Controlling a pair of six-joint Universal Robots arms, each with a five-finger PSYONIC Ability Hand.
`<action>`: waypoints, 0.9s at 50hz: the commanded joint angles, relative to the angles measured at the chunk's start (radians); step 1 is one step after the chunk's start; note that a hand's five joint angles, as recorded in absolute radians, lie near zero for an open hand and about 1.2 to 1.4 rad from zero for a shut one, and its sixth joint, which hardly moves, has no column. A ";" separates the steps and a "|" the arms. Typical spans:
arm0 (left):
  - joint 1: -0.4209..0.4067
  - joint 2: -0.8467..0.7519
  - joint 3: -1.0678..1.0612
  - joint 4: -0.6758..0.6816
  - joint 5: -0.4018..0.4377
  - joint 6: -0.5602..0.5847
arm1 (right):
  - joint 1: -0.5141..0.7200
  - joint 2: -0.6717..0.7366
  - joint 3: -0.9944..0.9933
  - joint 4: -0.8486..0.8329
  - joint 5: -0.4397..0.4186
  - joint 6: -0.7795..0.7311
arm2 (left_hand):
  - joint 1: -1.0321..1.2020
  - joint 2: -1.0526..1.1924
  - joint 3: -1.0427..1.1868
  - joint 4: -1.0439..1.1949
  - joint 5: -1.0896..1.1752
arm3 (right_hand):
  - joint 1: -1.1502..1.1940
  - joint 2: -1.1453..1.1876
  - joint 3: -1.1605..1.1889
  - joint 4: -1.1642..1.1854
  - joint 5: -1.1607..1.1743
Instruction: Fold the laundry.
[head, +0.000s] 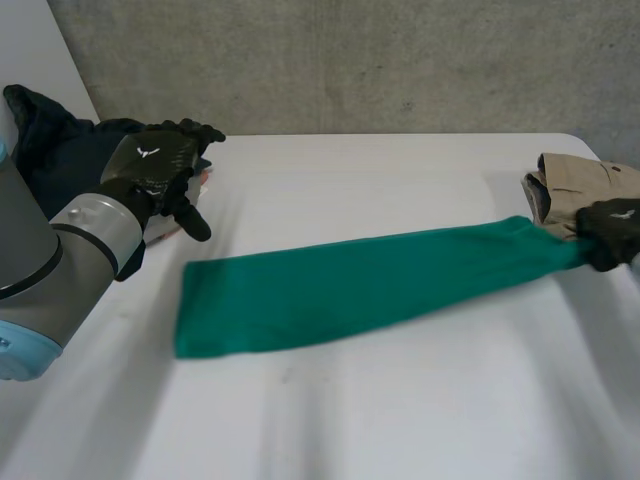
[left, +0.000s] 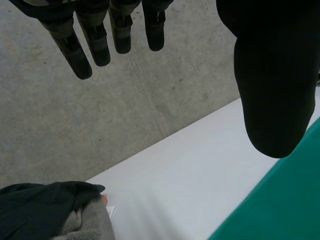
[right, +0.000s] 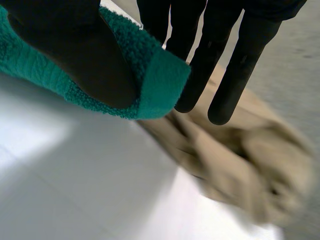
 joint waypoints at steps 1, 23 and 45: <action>0.001 0.005 -0.001 0.001 0.003 0.000 | -0.127 0.025 -0.069 0.062 0.118 -0.306 | -0.049 -0.036 -0.048 -0.037 -0.045 | 0.283 0.221 0.212 0.203 0.236; 0.039 0.071 -0.015 0.006 0.004 -0.011 | 0.636 -0.156 0.036 -0.116 -0.027 -0.285 | -0.049 -0.036 -0.048 -0.037 -0.045 | 0.283 0.221 0.212 0.203 0.236; 0.012 0.059 -0.012 0.009 0.004 -0.005 | 0.750 -0.166 0.167 -0.196 0.065 -0.130 | -0.049 -0.036 -0.048 -0.037 -0.045 | -0.939 -1.001 -1.010 -1.018 -0.986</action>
